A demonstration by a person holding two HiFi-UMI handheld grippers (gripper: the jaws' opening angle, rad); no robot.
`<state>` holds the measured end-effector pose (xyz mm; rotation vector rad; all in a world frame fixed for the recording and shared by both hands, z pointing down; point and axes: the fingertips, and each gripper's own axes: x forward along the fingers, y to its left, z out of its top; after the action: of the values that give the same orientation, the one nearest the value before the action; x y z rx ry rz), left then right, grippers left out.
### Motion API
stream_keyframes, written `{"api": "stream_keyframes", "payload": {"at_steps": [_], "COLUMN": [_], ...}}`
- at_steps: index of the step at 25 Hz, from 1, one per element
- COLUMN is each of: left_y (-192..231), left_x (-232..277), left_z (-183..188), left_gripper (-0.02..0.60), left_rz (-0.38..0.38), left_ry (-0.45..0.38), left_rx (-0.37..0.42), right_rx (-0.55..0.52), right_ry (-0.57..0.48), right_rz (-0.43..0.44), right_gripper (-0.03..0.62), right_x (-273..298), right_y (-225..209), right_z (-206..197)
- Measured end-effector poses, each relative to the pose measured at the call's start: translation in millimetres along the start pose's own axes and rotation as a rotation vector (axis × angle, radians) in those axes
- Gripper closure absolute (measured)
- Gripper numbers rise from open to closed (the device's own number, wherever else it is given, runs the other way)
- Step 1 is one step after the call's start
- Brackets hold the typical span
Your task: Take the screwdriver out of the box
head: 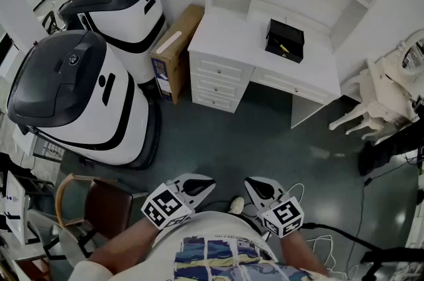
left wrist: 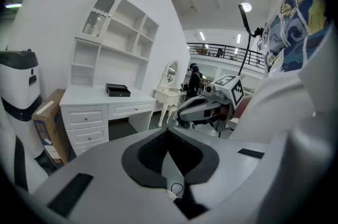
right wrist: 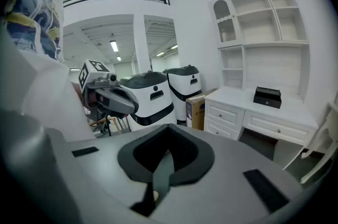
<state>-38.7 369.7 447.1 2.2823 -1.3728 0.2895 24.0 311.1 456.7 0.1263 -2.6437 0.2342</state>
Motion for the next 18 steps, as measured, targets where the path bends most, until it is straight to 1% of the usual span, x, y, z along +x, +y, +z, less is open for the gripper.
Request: {"api": "stream_keyframes", "payload": {"at_steps": [5,10,13,18], "left_y": [20.5,18.2,19.3,32.1], "left_x": [-38.6,-50.0,-51.2,-36.1], "left_z": [-19.5,-28.8,-27.8,-20.1], "left_gripper": [0.569,0.569,0.569,0.568], "left_rz": [-0.007,-0.079,-0.120,-0.136], "left_ry": [-0.004,-0.007,-0.012,-0.014], "left_rx": [0.009,0.022,0.029,0.032], "right_rx": [0.000,0.014,0.039,0.057], "right_ry": [0.018,0.032,0.037,0.045], "right_rz": [-0.016,-0.048,-0.063,-0.085], "right_gripper": [0.571,0.571,0.569,0.564], "right_x": [31.1,41.1,41.4,41.8], "right_y": [30.6,49.2,51.4,36.9], "right_z": [2.0,5.8,8.0,7.2]}}
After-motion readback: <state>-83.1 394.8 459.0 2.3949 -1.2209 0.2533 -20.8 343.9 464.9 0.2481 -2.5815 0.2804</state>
